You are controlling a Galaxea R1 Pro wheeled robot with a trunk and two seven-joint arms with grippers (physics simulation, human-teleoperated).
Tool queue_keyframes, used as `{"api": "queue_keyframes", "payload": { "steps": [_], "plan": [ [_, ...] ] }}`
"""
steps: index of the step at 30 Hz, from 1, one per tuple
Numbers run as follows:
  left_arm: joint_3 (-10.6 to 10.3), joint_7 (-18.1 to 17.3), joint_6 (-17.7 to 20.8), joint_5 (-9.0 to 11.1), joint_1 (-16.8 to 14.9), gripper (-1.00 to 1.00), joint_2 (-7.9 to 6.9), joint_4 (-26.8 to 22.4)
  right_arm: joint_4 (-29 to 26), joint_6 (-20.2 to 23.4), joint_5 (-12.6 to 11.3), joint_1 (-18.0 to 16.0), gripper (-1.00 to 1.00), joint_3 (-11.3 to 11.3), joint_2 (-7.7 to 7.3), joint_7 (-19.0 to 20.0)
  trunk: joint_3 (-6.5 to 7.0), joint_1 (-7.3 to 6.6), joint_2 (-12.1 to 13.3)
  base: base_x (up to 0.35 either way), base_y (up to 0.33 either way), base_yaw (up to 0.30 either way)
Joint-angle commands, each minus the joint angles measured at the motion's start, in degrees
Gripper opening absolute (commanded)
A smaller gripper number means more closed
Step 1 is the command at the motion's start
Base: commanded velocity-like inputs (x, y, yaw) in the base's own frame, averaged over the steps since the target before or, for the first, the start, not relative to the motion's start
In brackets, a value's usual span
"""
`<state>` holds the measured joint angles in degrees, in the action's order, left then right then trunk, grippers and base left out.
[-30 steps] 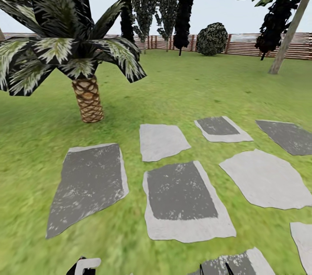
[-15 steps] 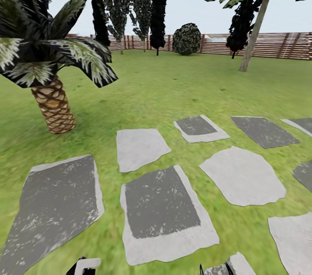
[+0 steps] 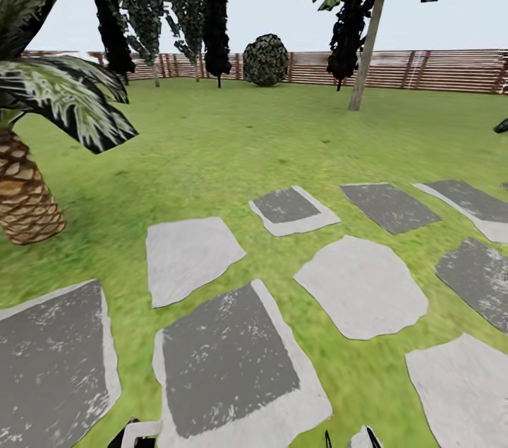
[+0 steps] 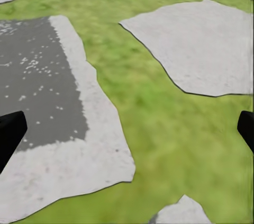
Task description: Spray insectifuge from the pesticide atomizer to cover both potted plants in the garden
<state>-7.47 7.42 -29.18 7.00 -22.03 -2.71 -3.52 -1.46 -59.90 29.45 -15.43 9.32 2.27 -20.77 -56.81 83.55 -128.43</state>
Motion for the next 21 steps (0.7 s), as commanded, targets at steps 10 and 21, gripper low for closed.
{"api": "queue_keyframes", "payload": {
  "steps": [10, 21],
  "plan": [
    [-0.5, 0.1, -0.2, 0.6, 0.0, -1.0, -0.09, 0.0, 0.0, -0.1, 0.6, 0.0, 1.0, 0.4, 0.02, -0.2, -0.05, 0.02, 0.0, 0.308, -0.087, -0.3],
    [-0.5, 0.1, -0.2, 0.6, 0.0, -1.0, -0.1, 0.1, 0.1, -0.1, 0.8, 0.0, 1.0, 0.4, 0.06, -0.1, -0.05, 0.02, 0.0, 0.325, -0.012, -0.191]
  ]
}}
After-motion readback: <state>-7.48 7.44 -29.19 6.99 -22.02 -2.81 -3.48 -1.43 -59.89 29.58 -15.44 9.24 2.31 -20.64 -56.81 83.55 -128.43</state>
